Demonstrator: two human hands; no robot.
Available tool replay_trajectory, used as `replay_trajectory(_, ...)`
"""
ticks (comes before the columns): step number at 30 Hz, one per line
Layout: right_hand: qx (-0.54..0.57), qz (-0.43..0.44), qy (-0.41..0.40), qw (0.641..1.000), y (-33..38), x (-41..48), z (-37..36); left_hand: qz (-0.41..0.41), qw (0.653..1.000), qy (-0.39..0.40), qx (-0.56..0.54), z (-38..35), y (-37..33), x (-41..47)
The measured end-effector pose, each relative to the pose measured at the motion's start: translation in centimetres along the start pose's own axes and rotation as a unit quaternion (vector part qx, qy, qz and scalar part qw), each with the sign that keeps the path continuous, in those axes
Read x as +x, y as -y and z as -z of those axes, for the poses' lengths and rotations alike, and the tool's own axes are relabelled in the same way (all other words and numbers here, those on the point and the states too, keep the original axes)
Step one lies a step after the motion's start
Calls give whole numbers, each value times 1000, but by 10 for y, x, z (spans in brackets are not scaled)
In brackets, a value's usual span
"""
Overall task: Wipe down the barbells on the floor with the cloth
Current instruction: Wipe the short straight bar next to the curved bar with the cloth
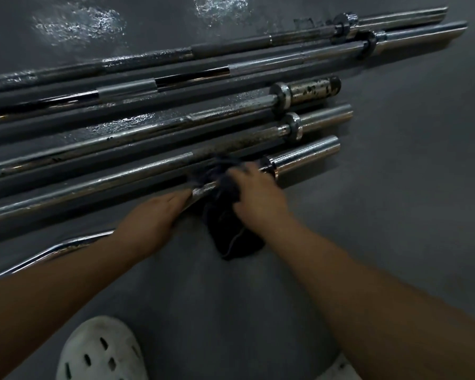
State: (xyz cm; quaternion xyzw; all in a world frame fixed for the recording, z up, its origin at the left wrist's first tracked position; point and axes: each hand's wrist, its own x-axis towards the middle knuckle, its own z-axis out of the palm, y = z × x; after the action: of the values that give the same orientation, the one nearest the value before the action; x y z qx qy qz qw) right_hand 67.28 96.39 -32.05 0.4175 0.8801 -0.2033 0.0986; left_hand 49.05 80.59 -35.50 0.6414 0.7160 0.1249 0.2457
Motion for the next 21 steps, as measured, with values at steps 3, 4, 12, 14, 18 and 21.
replay_trajectory(3, 26, -79, -48, 995, 11, -16, -15, -4, 1000, 6, 21, -4, 1, -1)
replay_trajectory(4, 17, -23, -21, 999, 29, -27, -25, -7, 1000, 3, 19, -3, 1, -1)
replay_trajectory(12, 17, -119, -40, 992, 9, -20, -13, 47, 999, -15, -10, -14, -4, -7)
replay_trajectory(14, 25, 14, 15, 999, 44, -32, -26, 58, 998, -19, -23, -10, -6, -5)
replay_trajectory(18, 165, -35, -80, 983, 18, -19, -29, 65, 997, -4, -32, -10, -4, -4)
replay_trajectory(21, 590, -371, -175, 696, 28, -4, -27, 76, 997, -15, -21, -16, -2, -4)
